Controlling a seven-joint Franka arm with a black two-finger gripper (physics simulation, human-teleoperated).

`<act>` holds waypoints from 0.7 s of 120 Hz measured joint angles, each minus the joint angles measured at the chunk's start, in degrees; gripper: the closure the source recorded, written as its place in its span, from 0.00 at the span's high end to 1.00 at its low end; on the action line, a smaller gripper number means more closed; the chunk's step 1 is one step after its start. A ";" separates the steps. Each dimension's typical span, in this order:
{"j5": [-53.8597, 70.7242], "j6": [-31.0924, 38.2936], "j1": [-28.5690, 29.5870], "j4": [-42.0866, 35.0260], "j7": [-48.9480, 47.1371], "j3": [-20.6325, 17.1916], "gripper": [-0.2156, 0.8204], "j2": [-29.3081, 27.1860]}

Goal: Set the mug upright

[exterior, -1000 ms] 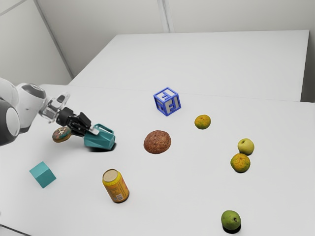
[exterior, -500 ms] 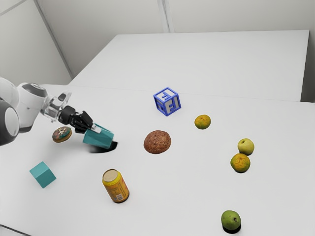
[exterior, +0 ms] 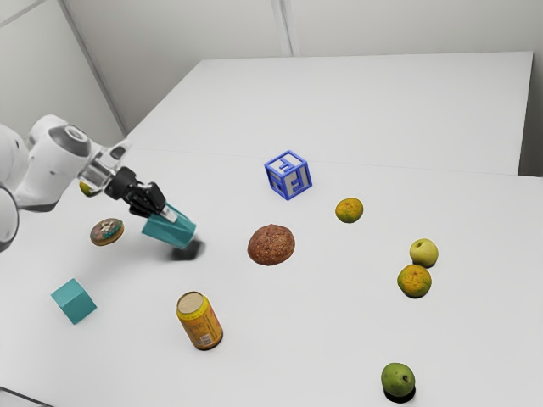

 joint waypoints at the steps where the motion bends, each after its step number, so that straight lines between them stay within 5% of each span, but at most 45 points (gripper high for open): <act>1: 0.48 0.62 -0.18 -0.33 -0.24 -0.01 0.04 -0.28; 37: 23.74 17.08 -8.85 -4.00 -13.41 2.36 0.04 -4.53; 84: 34.52 22.19 -16.74 -10.00 -31.28 7.03 0.04 -7.99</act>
